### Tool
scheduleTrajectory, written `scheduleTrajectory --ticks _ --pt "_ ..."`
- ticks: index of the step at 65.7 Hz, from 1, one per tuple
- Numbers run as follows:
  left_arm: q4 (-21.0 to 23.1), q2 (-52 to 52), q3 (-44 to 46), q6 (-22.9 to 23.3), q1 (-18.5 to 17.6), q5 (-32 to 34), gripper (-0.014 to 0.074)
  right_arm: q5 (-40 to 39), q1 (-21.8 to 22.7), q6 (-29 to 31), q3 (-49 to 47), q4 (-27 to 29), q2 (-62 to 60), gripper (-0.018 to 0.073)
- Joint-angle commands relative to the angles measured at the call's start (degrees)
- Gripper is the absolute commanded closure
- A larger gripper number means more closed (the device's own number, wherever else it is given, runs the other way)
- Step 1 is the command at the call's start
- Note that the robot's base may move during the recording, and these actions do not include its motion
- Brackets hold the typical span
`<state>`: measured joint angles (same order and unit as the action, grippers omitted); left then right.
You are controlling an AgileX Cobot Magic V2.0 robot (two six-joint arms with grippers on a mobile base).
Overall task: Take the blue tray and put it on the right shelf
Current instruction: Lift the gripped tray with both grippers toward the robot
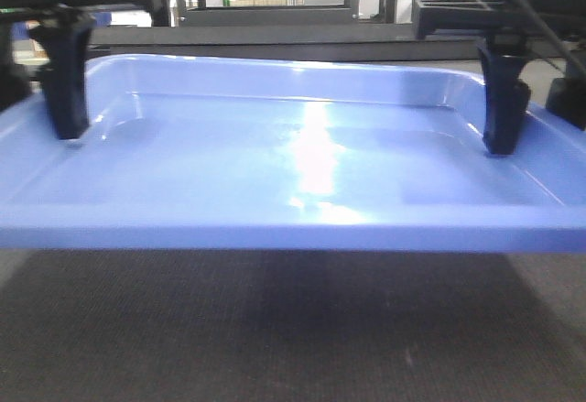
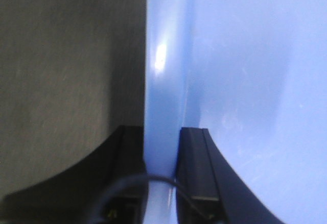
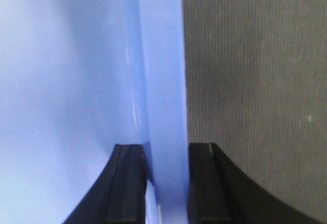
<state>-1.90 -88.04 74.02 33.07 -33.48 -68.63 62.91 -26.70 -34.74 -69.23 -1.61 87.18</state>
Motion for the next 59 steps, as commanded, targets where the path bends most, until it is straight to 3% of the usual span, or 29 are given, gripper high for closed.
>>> scheduleTrajectory --ticks 1,14,28,59 --pt "0.5 5.2 -1.1 4.7 -3.0 0.7 0.0645 -1.5 -3.2 -4.3 0.9 0.1 -5.2 0.0335" --pt "-1.3 11.8 -10.1 10.4 -7.1 1.6 0.0645 -2.2 -9.0 -9.5 7.0 -0.6 -11.7 0.0335" --pt "-1.3 16.2 -14.7 12.0 -8.5 2.0 0.0645 -2.6 -14.1 -14.5 11.2 -1.8 -15.4 0.0335" --pt "-2.0 17.2 -14.5 11.9 -8.5 -0.6 0.0645 -3.1 -14.6 -15.3 12.1 -2.2 -15.9 0.0335"
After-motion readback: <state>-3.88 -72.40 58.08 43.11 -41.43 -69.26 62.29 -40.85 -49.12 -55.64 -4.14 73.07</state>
